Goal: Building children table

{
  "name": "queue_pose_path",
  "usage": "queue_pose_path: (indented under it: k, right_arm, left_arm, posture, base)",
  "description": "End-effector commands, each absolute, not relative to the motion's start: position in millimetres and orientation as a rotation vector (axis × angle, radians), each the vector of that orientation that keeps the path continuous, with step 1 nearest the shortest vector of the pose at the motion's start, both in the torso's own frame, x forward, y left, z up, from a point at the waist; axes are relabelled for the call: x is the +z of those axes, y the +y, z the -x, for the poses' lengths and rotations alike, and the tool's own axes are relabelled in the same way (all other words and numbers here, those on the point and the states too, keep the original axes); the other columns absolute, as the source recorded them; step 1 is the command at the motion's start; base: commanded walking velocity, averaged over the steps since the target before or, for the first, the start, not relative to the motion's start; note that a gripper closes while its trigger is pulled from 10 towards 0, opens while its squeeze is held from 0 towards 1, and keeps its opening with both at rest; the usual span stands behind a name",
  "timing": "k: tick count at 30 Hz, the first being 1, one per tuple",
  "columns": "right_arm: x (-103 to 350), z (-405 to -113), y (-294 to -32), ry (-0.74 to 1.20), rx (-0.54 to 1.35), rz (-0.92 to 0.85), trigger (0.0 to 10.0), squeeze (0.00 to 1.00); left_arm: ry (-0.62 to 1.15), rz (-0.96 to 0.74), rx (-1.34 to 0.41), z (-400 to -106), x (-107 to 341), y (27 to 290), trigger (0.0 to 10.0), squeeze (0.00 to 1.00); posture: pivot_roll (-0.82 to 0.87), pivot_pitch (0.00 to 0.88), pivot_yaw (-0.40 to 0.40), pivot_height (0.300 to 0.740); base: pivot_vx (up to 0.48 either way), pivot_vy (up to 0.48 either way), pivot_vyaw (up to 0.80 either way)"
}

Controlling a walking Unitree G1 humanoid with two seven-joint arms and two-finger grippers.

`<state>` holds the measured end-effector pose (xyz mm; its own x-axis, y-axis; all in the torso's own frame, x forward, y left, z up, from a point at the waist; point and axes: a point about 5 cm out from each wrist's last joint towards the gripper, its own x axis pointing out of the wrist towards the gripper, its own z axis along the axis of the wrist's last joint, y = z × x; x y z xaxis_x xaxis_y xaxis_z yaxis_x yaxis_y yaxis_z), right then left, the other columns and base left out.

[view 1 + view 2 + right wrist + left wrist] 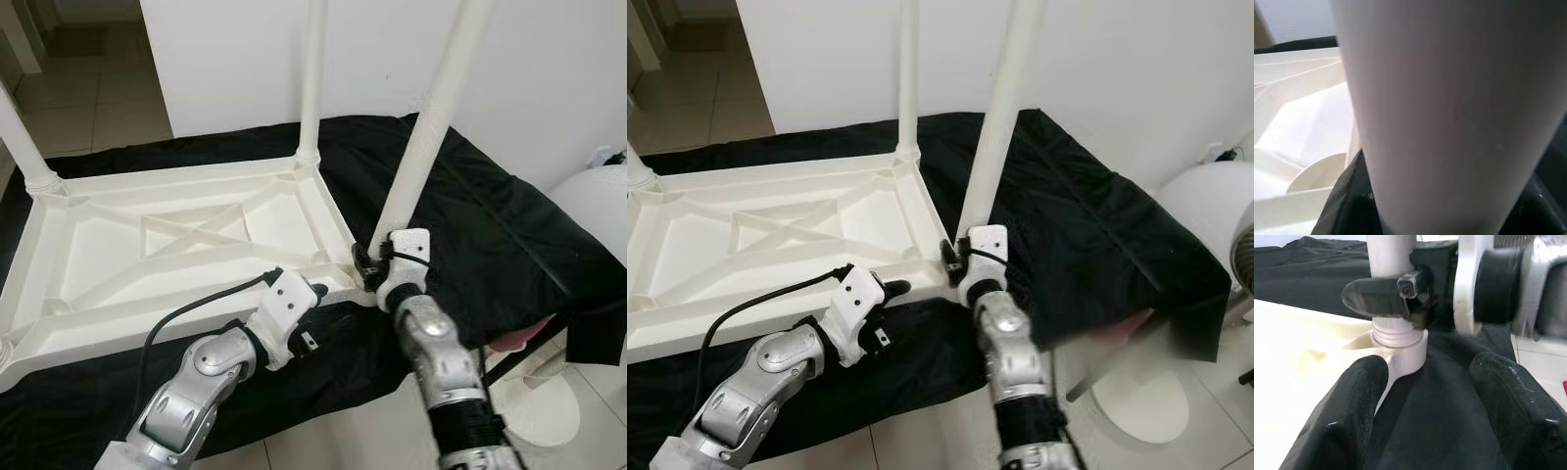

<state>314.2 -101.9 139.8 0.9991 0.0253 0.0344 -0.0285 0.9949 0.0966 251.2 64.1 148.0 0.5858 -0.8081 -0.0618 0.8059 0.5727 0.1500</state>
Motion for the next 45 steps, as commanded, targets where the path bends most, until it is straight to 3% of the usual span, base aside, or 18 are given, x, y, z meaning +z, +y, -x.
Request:
queue_pose_path:
  k: [1,13,14,24,25,36,45]
  right_arm:
    - [132.2,-309.1,-106.4,0.017,-0.117,-0.179,10.0,0.0]
    - [142.9,-306.0,-102.6,-0.003,-0.063,-0.172,10.0,0.0]
    - [144.7,-305.3,-101.7,-0.021,-0.025,-0.187,10.0,1.0]
    - [145.9,-304.8,-121.0,-0.05,0.095,-0.13,10.0,1.0]
    - [142.5,-303.3,-126.3,-0.047,0.151,-0.108,10.0,0.0]
    - [135.1,-311.3,-156.5,-0.032,0.449,0.002,10.0,0.0]
    - [143.8,-331.9,-157.6,-0.043,0.632,0.069,10.0,0.0]
  left_arm:
    - [-0.019,-0.182,-0.954,-250.2,148.2,64.2,10.0,0.0]
    - [-0.018,-0.185,-0.949,-250.8,147.8,65.4,10.0,0.0]
    - [-0.021,-0.183,-0.945,-251.5,148.4,65.4,10.0,0.0]
    - [-0.026,-0.177,-0.938,-252.8,148.7,64.1,10.0,0.0]
    - [-0.027,-0.177,-0.936,-252.9,148.8,64.2,10.0,0.0]
    - [-0.032,-0.185,-0.943,-255.3,149.9,63.9,10.0,0.0]
    - [-0.043,-0.202,-0.951,-257.8,151.9,62.6,10.0,0.0]
  posture:
    - [0.02,0.041,-0.041,0.74]
    - [0.01,0.05,-0.039,0.74]
    - [0.01,0.051,-0.042,0.74]
    - [0.0,0.054,-0.046,0.74]
    - [0.0,0.054,-0.045,0.74]
    - [-0.01,0.045,-0.029,0.74]
    - [0.0,0.034,-0.026,0.74]
  base:
    - [0.0,0.0,0.0]
    - [0.0,0.0,0.0]
    - [0.0,0.0,0.0]
    - [0.0,0.0,0.0]
    - [0.0,0.0,0.0]
    - [0.0,0.0,0.0]
    - [0.0,0.0,0.0]
